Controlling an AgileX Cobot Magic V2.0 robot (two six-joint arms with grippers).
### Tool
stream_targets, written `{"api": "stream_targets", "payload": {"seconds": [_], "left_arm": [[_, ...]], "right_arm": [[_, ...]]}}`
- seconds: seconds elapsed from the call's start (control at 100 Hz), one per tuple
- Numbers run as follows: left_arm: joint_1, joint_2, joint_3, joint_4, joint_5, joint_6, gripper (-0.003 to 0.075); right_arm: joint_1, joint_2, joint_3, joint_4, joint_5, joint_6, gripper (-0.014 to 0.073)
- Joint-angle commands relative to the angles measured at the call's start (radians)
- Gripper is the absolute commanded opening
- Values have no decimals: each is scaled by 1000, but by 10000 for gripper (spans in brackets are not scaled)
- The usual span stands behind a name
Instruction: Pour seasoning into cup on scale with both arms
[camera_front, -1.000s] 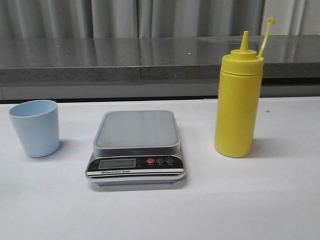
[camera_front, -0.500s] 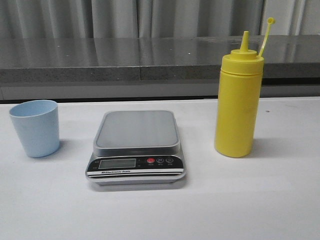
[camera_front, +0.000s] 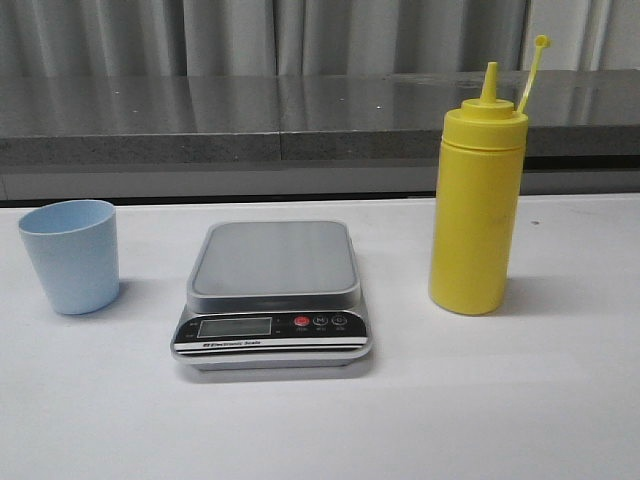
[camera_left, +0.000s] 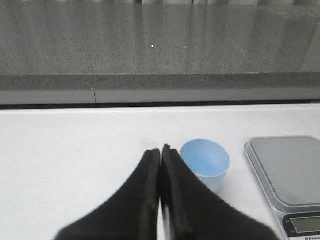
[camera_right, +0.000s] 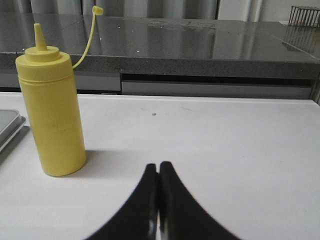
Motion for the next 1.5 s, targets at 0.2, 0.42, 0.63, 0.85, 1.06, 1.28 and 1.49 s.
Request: {"api": "stream_targets", "payload": {"seconds": [0.2,0.42,0.63,0.85,1.06,1.28,1.49], "left_arm": [[1,278,-209,-14,62,-1,167],[1,459,-317,-18,70,-1,454],[-65,634,-417,-18,125,30,474],[-121,823,-523,-18,221,30,473],[-121,964,-610,-20,280,30,473],[-121,1067,-667,-20,276,30,473],[-119,1150,-707,-20,279,18,473]], "right_arm": [[-5,-23,-16,-13,-81,3,-39],[-5,-23,-16,-13,-81,3,-39],[-5,-23,-16,-13,-81,3,-39],[-5,-23,-16,-13,-81,3,-39],[-5,-23,-16,-13,-81,3,-39],[-5,-23,-16,-13,-81,3,-39],[-5,-23,-16,-13,-81,3,-39]]}}
